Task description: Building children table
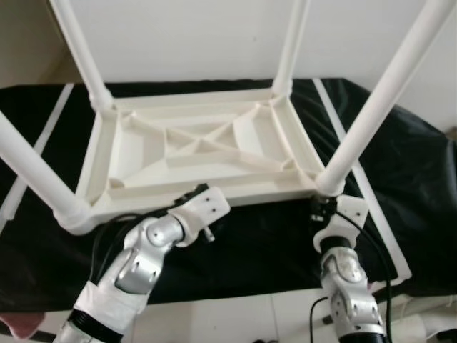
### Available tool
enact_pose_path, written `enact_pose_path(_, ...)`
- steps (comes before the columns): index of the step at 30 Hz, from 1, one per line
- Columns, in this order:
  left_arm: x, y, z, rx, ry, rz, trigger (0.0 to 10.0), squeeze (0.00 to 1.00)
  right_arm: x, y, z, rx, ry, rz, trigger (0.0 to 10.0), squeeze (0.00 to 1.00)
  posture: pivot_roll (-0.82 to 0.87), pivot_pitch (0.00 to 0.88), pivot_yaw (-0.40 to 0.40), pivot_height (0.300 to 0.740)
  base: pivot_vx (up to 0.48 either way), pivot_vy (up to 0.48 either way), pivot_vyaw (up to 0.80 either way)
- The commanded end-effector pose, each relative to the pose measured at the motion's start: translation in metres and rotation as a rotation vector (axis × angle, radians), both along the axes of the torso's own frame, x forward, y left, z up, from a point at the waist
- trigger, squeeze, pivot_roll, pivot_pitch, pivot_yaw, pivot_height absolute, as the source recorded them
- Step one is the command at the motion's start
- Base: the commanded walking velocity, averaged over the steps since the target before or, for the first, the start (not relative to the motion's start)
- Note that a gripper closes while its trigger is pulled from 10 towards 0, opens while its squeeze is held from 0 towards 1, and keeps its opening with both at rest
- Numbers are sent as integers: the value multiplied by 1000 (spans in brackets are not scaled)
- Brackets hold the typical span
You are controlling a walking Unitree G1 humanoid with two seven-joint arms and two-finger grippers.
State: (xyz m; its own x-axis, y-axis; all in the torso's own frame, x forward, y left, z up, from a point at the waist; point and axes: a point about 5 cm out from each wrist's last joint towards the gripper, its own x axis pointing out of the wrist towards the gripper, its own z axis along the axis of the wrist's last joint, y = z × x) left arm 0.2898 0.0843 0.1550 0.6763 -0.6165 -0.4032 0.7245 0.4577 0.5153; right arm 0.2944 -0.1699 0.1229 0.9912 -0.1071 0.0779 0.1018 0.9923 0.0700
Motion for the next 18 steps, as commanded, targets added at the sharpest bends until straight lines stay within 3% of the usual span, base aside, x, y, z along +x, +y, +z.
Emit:
enact_pose_path(1, -26, -19, -22, -9, 258, -229, 10000, 0, 10, 5, 2, 4, 9, 65, 10000, 0, -128, 132, 20, 740, 0, 0, 0)
enact_pose_path(7, -38, -42, -18, -75, 277, -305, 10000, 0, 33, -9, 12, -18, -3, 19, 10000, 0, -124, 126, 21, 740, 0, 0, 0)
enact_pose_path(11, -39, -51, -16, -89, 280, -322, 10000, 0, 38, -13, 16, -13, -14, 2, 10000, 0, -117, 123, 17, 740, 0, 0, 0)
enact_pose_path(13, -39, -64, -12, -115, 277, -344, 10000, 0, 45, -20, 19, -18, -21, -40, 10000, 0, -115, 120, 18, 740, 0, 0, 0)
enact_pose_path(15, -39, -64, -12, -115, 277, -344, 10000, 0, 45, -20, 19, -18, -21, -40, 10000, 0, -115, 120, 18, 740, 0, 0, 0)
enact_pose_path(16, -36, -74, -6, -142, 250, -331, 10000, 0, 47, -25, 20, -22, -24, -74, 10000, 0, -112, 116, 18, 740, 0, 0, 0)
enact_pose_path(18, -34, -77, -3, -155, 233, -317, 10000, 0, 47, -27, 19, -24, -24, -84, 10000, 0, -113, 116, 18, 740, 0, 0, 0)
